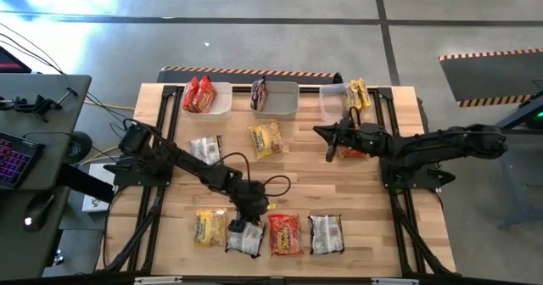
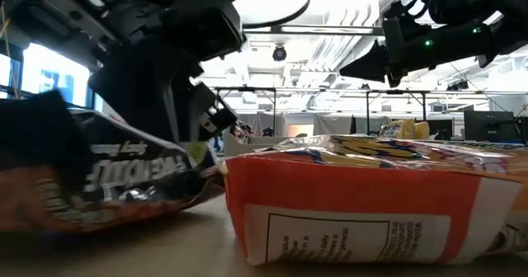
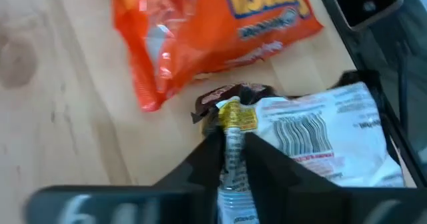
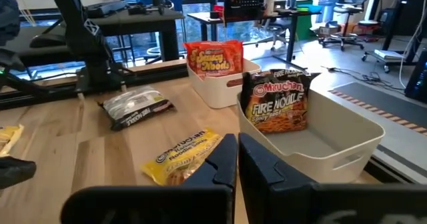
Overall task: Sort Maruchan noodles
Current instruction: Put the black noodle pack into the gray bin
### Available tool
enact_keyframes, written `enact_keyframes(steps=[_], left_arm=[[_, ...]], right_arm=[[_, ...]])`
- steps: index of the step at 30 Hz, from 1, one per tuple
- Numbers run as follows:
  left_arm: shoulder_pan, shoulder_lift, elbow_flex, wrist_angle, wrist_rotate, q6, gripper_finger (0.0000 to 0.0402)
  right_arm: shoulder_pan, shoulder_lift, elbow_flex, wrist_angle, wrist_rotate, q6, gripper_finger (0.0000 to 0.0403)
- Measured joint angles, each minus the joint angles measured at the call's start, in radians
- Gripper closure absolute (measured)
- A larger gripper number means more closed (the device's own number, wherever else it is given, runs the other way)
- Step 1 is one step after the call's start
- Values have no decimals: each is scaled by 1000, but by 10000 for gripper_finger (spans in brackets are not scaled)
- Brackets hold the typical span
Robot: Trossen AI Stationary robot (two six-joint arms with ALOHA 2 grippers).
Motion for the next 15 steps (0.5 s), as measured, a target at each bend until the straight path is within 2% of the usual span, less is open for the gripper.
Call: enact_keyframes(steps=[3,9,15], left_arm=[[-1,-4,0,-3,21,55,392],[16,-65,-2,-38,16,122,399],[50,-178,-2,-35,4,171,401]], right_arm=[[27,0,0,0,17,0,403],[48,0,0,0,31,-2,403],[30,0,0,6,32,-14,402]])
